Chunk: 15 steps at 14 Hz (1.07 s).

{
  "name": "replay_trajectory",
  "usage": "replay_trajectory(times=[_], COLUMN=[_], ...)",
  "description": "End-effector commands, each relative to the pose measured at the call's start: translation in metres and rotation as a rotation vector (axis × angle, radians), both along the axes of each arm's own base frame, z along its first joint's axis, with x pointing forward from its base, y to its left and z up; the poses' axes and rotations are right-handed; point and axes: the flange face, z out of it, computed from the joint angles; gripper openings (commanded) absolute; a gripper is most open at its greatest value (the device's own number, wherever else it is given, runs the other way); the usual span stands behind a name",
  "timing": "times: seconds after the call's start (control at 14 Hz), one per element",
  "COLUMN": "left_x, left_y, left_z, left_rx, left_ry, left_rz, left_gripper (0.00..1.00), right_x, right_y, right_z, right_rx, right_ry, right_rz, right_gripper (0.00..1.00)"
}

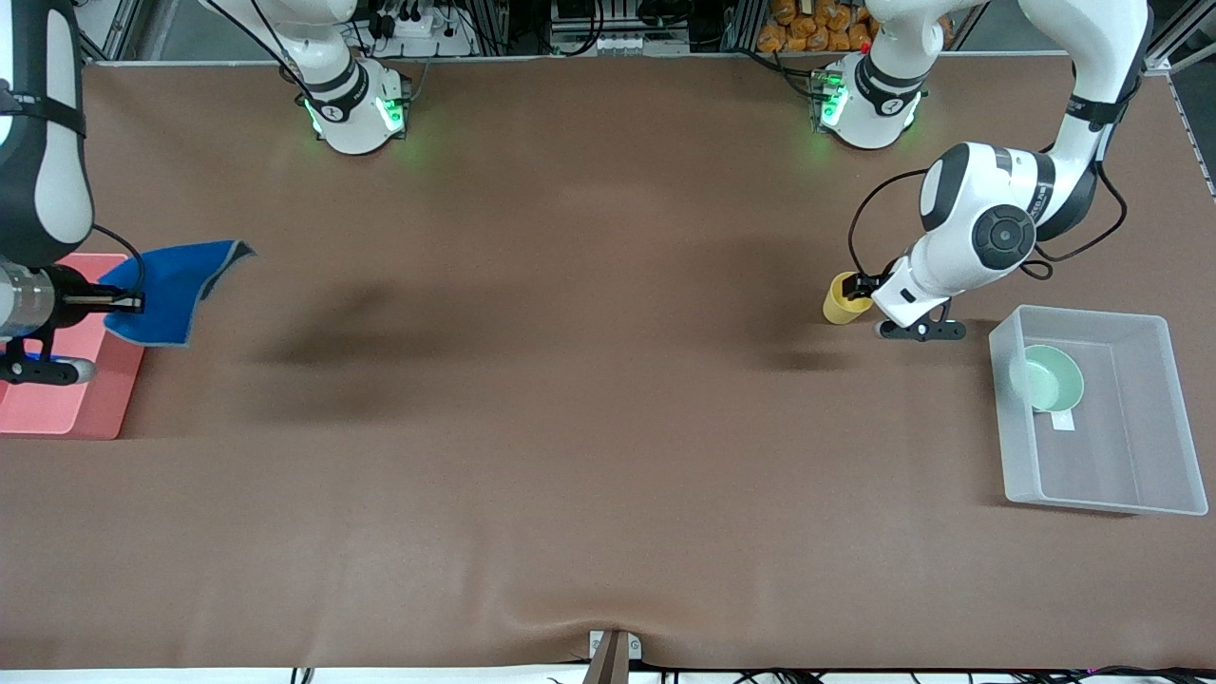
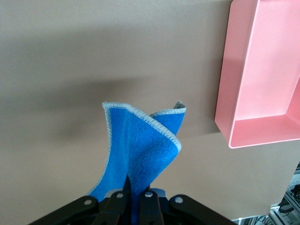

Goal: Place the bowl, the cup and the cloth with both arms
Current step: 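Grasp the yellow cup with the left gripper while the right gripper carries the cloth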

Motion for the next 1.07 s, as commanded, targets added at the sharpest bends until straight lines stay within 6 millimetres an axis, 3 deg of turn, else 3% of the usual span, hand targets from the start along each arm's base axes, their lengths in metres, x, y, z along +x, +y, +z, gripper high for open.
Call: replay_trajectory(times=[0.0,0.21,0.29,0.43,0.86,1.0], left_x=[-0.015,-0.017,-0.015,-0.013,0.005,0.018], left_y=[0.006,0.006,0.005,0.004,0.010,0.032], left_z=[-0.006,-0.017,-0.017,-0.019,0.000,0.012], left_rx=[0.045,0.030,0.026,0.021,0.026,0.027], left_ry=[-0.031,-0.037,-0.045,-0.044,-0.084,-0.094], left_rz=[-0.023,-0.020,-0.021,-0.019,0.027,0.047], left_gripper=[0.78,0.42,0.25,0.02,0.00,0.00], right_x=[-0.021,-0.029,-0.032,-0.038,-0.041,-0.044], right_y=[-0.026,-0.046,-0.056,-0.069,-0.130,-0.153], right_z=[0.013,0.016,0.008,-0.003,-0.010,-0.010], right_rx=[0.016,0.028,0.043,0.059,0.058,0.028], right_ry=[-0.012,-0.020,-0.021,-0.035,-0.104,-0.107], right_rz=[0.016,0.040,0.056,0.087,0.211,0.275], right_gripper=[0.00,0.00,0.00,0.00,0.00,0.00])
